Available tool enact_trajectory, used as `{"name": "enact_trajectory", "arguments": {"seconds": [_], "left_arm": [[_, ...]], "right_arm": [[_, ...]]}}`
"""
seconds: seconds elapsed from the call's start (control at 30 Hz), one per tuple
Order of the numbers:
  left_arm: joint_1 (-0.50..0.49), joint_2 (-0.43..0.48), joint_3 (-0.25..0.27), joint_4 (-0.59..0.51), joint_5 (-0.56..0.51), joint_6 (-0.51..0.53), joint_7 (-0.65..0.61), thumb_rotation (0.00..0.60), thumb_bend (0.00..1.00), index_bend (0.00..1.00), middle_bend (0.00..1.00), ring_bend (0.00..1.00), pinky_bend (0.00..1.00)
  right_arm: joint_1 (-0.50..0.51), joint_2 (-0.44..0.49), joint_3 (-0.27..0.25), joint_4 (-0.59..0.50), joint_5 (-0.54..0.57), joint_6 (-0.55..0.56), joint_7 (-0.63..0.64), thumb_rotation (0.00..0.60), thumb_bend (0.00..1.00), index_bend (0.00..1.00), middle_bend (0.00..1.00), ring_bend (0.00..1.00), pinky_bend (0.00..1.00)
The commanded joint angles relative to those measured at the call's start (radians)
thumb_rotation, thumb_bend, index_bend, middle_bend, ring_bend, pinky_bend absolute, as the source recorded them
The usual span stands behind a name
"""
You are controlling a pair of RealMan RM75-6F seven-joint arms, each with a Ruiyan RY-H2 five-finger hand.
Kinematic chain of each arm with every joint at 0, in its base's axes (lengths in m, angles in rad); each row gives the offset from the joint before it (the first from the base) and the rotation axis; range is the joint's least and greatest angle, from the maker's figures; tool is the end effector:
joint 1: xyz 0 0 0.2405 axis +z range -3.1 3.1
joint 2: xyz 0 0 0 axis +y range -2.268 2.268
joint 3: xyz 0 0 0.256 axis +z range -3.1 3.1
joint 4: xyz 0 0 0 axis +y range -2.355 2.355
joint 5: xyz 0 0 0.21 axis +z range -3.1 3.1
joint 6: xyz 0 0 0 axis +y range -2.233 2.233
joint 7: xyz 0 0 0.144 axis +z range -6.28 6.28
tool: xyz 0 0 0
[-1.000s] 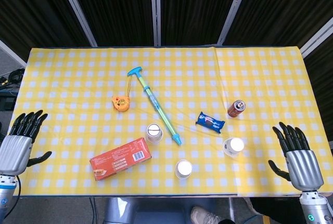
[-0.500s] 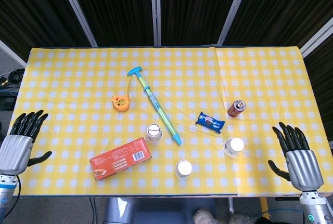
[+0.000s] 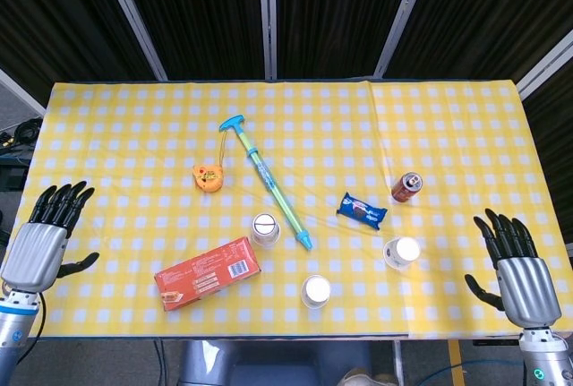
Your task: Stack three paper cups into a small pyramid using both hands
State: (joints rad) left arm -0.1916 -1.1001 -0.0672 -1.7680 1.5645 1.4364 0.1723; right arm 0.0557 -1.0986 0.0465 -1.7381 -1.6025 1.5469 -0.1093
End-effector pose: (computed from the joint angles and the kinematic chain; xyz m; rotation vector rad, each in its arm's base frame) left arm -0.2512 0.2091 0.1451 -1.5449 -0.7893 -0.9837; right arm -0.2756 -0.1691 0.1581 1.4245 -0.8302 0.9769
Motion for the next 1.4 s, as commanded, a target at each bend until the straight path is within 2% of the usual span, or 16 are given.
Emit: {"name": "enact_trajectory", "arguments": {"seconds": [0.03, 0.33, 0.67, 0.9, 1.4], "left_arm": [[-0.045, 0.006, -0.029, -0.025, -0.008, -0.046, 0.025, 0.6, 0.09, 0.09, 0.0, 0.0, 0.0], [-0.218, 0.025, -0.078, -0.091, -0.076, -0.304, 0.108, 0.6, 0.09, 0.23, 0.0, 0.0, 0.0], [-0.38, -0.05, -0.132, -0.103, -0.239, -0.491, 0.271, 0.6, 0.09, 0.22, 0.0, 0.0, 0.0], [-0.475, -0.133, -0.14, -0.071, -0.356, -0.569, 0.369, 0.6, 0.1, 0.25, 0.0, 0.0, 0.0], [-0.653, -0.331, -0.148, 0.059, -0.571, -0.618, 0.515, 0.6, 0.11, 0.25, 0.0, 0.0, 0.0]], "right_arm": [[0.0, 0.002, 0.001, 0.0, 0.0, 0.001, 0.005, 0.6, 0.14, 0.0, 0.0, 0.0, 0.0], [0.001, 0.01, 0.006, 0.001, 0.01, -0.001, 0.027, 0.6, 0.14, 0.0, 0.0, 0.0, 0.0], [0.006, 0.017, 0.011, 0.009, 0.026, -0.013, 0.058, 0.6, 0.14, 0.0, 0.0, 0.0, 0.0], [0.011, 0.017, 0.016, 0.018, 0.042, -0.026, 0.074, 0.6, 0.14, 0.0, 0.0, 0.0, 0.0], [0.024, 0.017, 0.028, 0.043, 0.092, -0.066, 0.115, 0.6, 0.14, 0.0, 0.0, 0.0, 0.0]]}}
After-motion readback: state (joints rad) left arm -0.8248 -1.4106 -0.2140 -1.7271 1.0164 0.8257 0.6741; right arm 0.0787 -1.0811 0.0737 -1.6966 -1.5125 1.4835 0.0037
